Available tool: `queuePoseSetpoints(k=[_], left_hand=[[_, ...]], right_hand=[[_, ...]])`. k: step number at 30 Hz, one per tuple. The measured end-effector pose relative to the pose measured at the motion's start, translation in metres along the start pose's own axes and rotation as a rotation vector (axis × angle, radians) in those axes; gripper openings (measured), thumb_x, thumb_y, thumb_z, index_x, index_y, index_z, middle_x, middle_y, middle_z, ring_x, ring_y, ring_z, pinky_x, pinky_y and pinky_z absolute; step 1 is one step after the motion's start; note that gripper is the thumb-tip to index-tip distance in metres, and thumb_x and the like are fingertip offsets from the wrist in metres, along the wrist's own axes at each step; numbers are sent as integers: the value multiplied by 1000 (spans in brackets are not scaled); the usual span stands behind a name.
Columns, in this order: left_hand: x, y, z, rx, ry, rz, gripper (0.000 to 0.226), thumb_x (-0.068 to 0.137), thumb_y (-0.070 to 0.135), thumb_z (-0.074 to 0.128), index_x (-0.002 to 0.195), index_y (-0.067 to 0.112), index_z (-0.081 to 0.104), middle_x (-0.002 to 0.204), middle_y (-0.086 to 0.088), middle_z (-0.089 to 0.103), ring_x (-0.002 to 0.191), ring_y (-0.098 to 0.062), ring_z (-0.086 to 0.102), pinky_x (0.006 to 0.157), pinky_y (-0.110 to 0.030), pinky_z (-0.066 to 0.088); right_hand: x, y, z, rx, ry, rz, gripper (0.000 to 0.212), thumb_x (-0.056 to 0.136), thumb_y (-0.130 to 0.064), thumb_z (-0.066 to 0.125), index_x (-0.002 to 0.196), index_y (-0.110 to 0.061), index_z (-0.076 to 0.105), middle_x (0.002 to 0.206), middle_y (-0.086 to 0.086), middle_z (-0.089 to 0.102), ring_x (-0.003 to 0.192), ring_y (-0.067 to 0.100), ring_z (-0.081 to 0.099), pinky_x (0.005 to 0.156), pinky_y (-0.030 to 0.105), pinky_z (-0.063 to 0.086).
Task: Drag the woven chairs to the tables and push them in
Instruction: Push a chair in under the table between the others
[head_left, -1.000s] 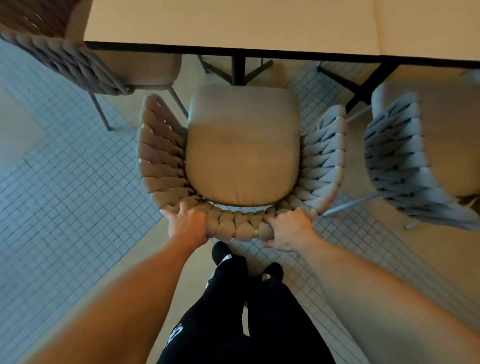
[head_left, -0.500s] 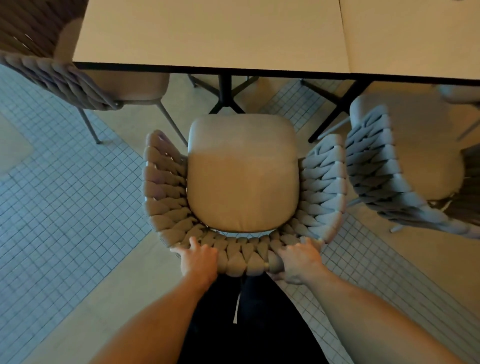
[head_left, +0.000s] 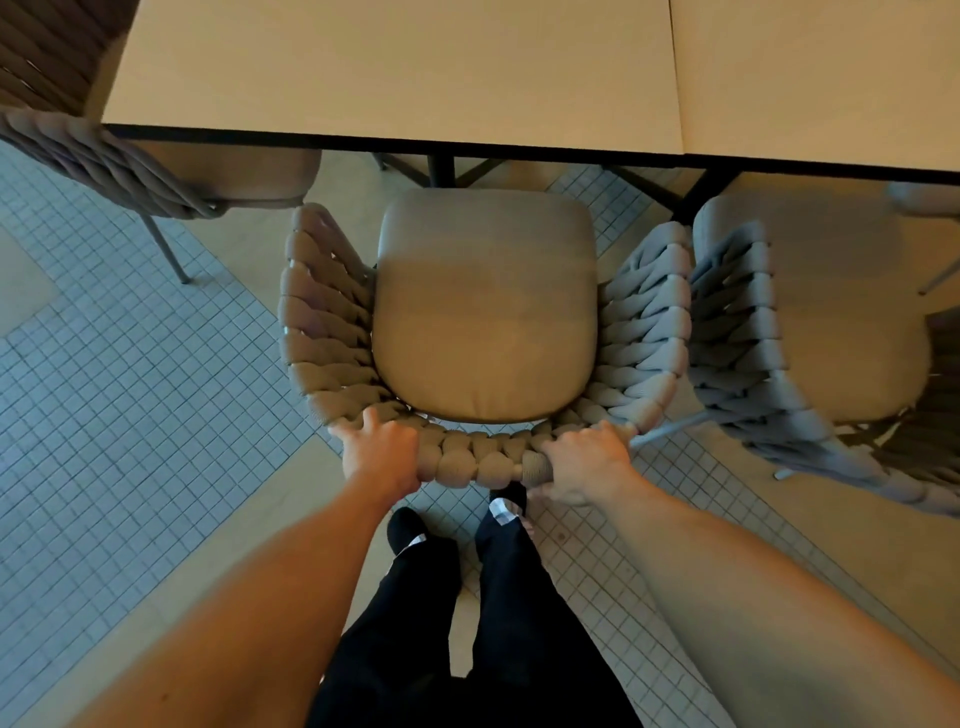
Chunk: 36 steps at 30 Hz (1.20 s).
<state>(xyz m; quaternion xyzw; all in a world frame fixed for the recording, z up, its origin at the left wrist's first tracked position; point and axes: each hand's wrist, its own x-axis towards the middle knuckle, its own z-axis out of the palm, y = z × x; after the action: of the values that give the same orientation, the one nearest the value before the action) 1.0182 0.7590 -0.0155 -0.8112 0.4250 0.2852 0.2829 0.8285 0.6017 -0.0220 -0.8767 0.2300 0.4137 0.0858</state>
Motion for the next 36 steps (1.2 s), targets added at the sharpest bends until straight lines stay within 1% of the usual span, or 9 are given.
queuePoseSetpoints(k=[4,12,19,22,28,32,36], left_hand=[[12,0,-10,-16,4,-4,43,82,46,67,121,30,62,120,0,62,128,-31,36,103,-68,33],[27,2,-22,-44,-10,-13,46,83,53,68,122,29,62,121,0,62,132,-32,34,105,-70,31],[30,-1,-28,-30,-7,-15,41,84,48,68,120,29,63,122,1,62,133,-32,33,106,-72,30],[30,-2,-25,-55,4,-12,40,84,50,69,119,30,64,123,2,61,134,-31,32,108,-72,28],[31,-4,-15,-132,-1,0,45,82,52,72,121,31,64,126,3,59,136,-29,29,109,-75,21],[31,-9,-18,-161,22,4,36,87,42,68,120,29,66,123,2,60,135,-29,31,110,-77,18],[34,-15,-18,-161,35,8,34,88,38,68,121,29,65,124,2,60,137,-29,30,111,-76,16]], right_hand=[[10,9,-6,-15,39,-7,70,85,-81,49,129,-28,58,124,3,67,119,29,59,107,54,34],[26,21,-17,-42,23,-12,73,84,-83,49,132,-28,57,124,3,66,121,29,59,109,56,32],[29,21,-23,-36,32,-21,71,84,-83,49,128,-27,58,121,3,67,119,29,59,108,57,33],[29,21,-21,-35,42,-23,72,83,-84,48,126,-27,58,118,2,68,117,29,60,107,56,33],[27,21,-15,-5,41,-9,73,85,-83,46,130,-27,56,127,3,64,125,32,54,111,57,27],[27,17,-20,2,34,7,71,86,-81,45,130,-26,55,127,3,63,124,33,56,112,59,24],[30,10,-23,16,27,10,74,86,-81,46,134,-25,54,128,3,63,124,33,56,112,59,23]])
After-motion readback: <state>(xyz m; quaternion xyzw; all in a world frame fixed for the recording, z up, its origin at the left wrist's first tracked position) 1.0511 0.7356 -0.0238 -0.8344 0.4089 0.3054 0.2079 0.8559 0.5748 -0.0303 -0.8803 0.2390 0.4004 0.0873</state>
